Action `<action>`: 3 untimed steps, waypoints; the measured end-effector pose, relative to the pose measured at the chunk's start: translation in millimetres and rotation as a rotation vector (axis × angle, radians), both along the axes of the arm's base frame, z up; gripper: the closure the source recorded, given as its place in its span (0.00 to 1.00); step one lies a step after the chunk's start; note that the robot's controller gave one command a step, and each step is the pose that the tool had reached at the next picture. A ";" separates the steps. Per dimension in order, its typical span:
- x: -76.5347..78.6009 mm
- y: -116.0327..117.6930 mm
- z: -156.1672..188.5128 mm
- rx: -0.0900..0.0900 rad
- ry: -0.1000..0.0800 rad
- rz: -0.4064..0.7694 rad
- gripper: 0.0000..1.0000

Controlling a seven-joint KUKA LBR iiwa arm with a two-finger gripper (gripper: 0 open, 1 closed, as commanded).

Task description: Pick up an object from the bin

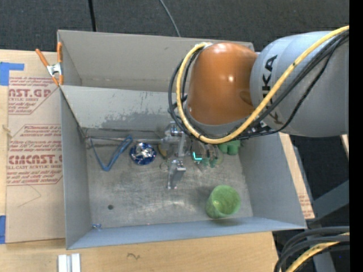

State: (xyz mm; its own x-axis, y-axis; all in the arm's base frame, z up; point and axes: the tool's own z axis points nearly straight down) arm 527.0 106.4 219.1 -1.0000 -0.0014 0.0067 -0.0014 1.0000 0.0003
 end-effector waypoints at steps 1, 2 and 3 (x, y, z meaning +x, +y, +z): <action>40.3 14.3 -88.6 0.000 -0.002 0.041 0.00; 70.3 15.8 -143.8 0.005 -0.026 -0.157 0.00; 73.6 16.6 -138.5 0.009 -0.037 -0.157 1.00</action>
Offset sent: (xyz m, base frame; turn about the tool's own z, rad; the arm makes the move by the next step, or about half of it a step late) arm 0.0415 0.0142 -0.0839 -0.0401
